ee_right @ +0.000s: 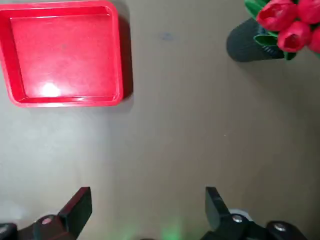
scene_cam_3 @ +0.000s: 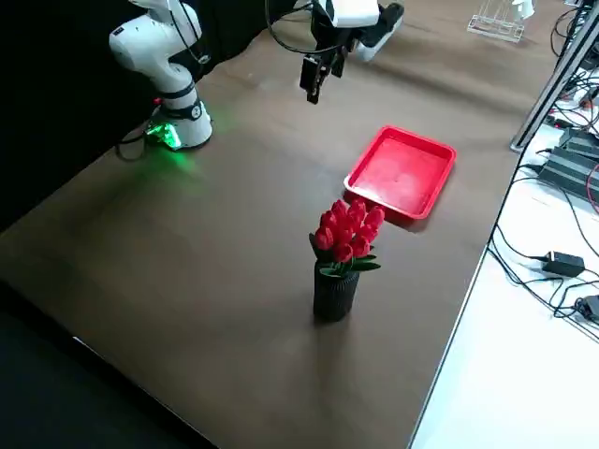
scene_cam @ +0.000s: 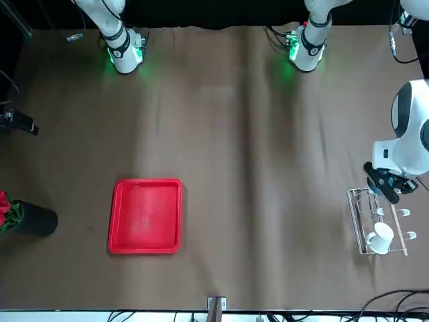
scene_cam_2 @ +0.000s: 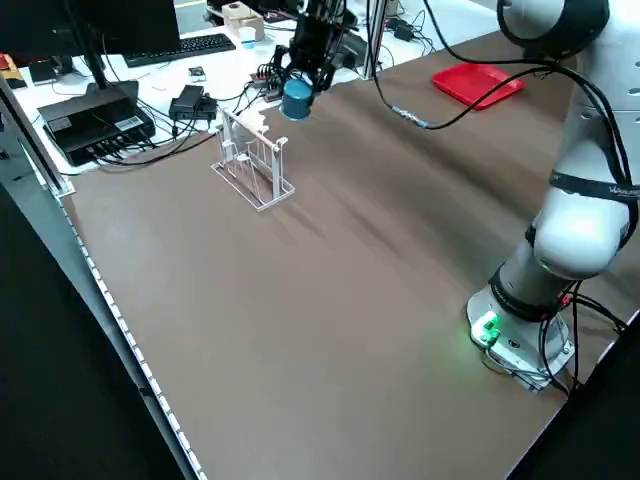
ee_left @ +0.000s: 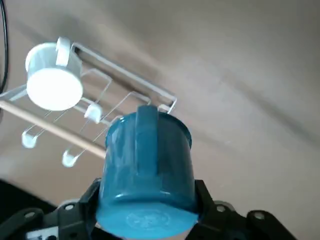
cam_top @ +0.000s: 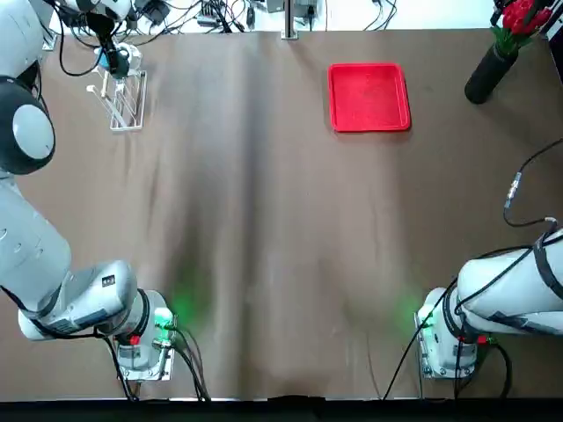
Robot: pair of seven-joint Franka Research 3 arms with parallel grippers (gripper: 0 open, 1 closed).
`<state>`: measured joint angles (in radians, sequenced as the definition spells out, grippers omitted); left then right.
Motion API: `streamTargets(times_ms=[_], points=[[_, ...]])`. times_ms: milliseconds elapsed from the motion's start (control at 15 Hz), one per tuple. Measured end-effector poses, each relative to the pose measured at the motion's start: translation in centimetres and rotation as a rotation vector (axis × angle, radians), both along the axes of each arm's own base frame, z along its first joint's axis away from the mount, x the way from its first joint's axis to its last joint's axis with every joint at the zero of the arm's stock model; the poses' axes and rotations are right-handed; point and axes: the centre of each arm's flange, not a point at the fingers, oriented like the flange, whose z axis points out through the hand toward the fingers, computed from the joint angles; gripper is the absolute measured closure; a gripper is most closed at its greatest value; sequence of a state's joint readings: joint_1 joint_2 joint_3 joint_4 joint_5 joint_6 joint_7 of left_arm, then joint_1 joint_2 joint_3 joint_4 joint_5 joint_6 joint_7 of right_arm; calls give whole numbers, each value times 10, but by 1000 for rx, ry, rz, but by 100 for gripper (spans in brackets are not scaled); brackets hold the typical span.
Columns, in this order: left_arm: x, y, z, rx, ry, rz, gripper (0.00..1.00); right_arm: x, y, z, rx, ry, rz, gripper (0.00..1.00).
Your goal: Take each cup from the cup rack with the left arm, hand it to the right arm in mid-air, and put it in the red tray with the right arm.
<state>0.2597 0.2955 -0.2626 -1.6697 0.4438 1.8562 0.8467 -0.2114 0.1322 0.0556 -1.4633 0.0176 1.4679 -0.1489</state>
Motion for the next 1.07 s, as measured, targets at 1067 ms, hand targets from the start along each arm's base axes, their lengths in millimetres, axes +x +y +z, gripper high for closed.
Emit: streamTargets(times_ms=[1067], points=[[-31, -174, 45, -697, 133, 340, 24, 22, 80, -16, 646, 24, 4, 0]])
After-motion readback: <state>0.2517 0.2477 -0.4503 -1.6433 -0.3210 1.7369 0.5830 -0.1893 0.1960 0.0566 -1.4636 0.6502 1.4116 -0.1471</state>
